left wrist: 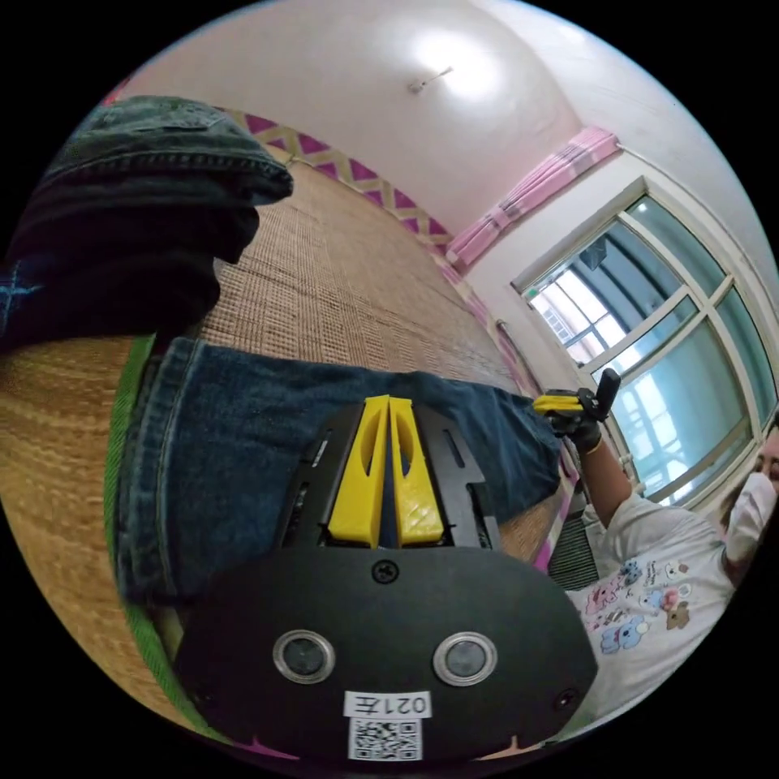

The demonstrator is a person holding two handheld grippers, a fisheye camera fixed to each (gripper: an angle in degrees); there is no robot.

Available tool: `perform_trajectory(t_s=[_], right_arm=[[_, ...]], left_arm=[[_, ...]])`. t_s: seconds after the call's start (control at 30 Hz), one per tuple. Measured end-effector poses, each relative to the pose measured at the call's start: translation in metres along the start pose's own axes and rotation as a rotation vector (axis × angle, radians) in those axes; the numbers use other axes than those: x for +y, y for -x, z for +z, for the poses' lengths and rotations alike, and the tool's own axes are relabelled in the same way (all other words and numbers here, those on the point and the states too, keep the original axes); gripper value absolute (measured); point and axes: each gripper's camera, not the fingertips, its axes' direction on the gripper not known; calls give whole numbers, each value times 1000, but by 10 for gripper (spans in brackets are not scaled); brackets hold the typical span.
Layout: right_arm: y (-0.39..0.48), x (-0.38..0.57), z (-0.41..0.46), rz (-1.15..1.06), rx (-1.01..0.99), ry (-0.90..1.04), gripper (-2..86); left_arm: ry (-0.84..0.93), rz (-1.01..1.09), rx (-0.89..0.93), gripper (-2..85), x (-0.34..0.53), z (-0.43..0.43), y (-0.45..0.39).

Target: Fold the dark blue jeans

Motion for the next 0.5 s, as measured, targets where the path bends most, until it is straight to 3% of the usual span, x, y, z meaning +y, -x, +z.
perform_trajectory(t_s=[0.13, 0.23, 0.33, 0.5], right_arm=[[50, 52, -10, -54, -40, 117, -2], [66, 96, 14, 44, -30, 287, -5], [74, 125, -12, 172, 22, 121, -5], [86, 168, -70, 330, -25, -178, -5]], left_arm=[[-45, 10, -75, -7, 36, -65, 2], [-167, -133, -169, 5, 70, -125, 22], [-294, -334, -209, 53, 101, -176, 60], [-264, -526, -140, 110, 112, -183, 120]])
